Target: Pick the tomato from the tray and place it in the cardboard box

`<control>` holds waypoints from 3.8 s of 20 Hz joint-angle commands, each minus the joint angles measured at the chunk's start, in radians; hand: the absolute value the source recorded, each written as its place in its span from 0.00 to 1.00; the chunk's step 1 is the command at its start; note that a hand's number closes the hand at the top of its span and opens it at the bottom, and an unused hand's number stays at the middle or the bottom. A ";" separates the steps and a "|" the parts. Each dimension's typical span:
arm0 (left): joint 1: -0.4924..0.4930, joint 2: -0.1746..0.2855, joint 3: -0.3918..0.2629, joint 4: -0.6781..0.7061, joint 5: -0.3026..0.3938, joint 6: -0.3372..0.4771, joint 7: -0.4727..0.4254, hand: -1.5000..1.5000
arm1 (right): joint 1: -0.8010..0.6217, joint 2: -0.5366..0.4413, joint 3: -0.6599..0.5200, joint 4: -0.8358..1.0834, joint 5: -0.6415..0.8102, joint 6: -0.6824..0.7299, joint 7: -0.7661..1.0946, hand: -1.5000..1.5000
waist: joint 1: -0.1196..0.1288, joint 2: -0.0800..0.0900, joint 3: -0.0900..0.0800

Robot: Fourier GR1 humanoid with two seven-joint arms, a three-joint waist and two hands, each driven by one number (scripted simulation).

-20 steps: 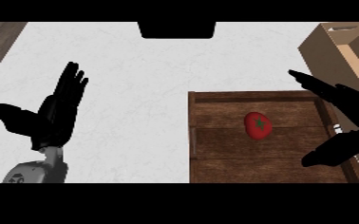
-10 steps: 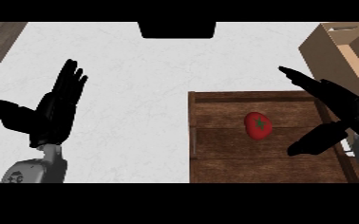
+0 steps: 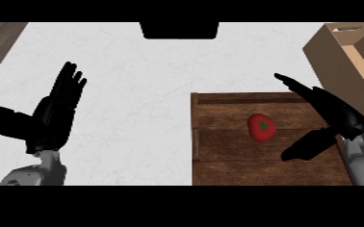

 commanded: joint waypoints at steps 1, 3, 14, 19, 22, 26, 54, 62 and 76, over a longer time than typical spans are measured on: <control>-0.024 0.007 0.031 0.037 0.017 -0.038 0.005 0.50 | 0.040 0.029 0.027 0.048 0.106 -0.012 -0.083 0.00 | -0.001 0.001 0.000; 0.012 -0.058 -0.037 -0.062 -0.052 0.053 0.044 0.50 | 0.006 0.072 0.039 0.037 0.110 -0.023 -0.016 0.00 | 0.001 0.000 0.000; -0.006 -0.018 0.046 -0.007 -0.023 -0.057 0.004 0.50 | -0.032 0.152 0.028 0.145 0.195 -0.011 -0.096 0.00 | 0.001 0.000 0.000; -0.016 -0.044 0.033 -0.039 -0.050 -0.020 0.049 0.50 | 0.007 0.133 0.003 0.215 0.240 -0.015 -0.205 0.00 | 0.001 0.000 0.000; 0.013 -0.084 0.007 -0.008 -0.074 -0.020 -0.005 0.50 | -0.014 0.155 0.002 0.179 0.235 0.030 -0.135 0.00 | 0.000 0.000 0.000; 0.083 -0.084 -0.002 -0.063 -0.080 -0.039 -0.020 0.50 | 0.024 0.210 0.064 0.143 0.298 -0.023 -0.116 0.00 | 0.002 -0.001 0.000; -0.009 -0.092 0.034 0.018 -0.073 -0.069 -0.012 0.50 | -0.139 0.339 0.319 0.207 0.883 -0.293 -0.077 1.00 | 0.022 0.002 -0.001; -0.004 -0.045 0.110 0.032 -0.012 -0.108 -0.005 0.50 | -0.197 0.338 0.408 0.029 0.988 -0.156 -0.011 1.00 | -0.002 -0.002 -0.001; -0.025 -0.100 0.052 0.036 -0.079 -0.048 -0.002 0.50 | -0.356 0.358 0.149 -0.228 1.026 -0.250 0.273 1.00 | -0.010 -0.003 0.000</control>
